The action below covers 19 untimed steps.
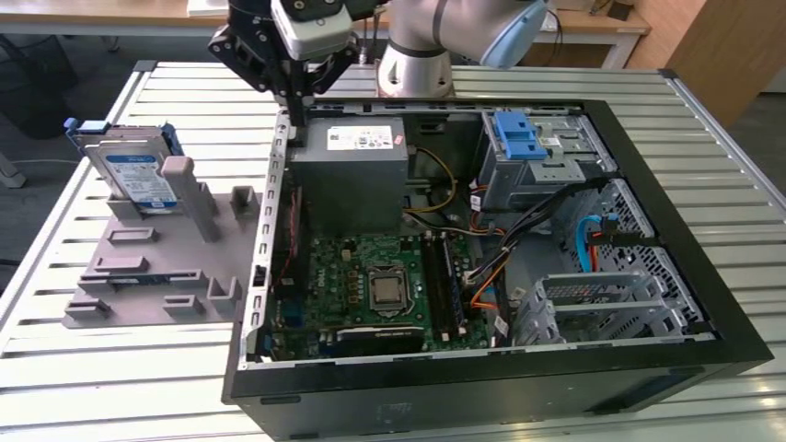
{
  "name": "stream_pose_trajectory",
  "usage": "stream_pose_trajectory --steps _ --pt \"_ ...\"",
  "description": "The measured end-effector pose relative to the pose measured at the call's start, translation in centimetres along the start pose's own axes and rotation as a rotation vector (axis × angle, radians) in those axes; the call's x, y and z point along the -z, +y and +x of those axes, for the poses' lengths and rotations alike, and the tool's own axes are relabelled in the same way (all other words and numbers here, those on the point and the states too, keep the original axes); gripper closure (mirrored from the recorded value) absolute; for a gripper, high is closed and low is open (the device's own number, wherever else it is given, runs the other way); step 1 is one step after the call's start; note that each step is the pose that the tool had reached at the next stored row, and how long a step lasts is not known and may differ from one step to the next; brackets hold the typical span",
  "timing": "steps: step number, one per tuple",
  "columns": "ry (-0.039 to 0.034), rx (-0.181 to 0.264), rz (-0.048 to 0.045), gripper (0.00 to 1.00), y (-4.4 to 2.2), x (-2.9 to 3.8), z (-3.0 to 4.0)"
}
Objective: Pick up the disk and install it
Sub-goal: 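Reach for the disk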
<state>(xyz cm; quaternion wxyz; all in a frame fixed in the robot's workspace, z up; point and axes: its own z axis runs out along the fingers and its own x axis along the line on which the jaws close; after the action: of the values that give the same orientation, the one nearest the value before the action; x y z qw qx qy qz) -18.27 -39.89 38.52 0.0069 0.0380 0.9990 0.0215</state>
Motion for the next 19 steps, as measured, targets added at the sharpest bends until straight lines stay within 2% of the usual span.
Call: stream_pose_trajectory --steps 10,19 --pt "0.0001 0.000 0.0000 0.89 -0.03 -0.04 0.81" --pt "0.0008 0.000 0.0001 0.89 -0.05 -0.08 1.14"
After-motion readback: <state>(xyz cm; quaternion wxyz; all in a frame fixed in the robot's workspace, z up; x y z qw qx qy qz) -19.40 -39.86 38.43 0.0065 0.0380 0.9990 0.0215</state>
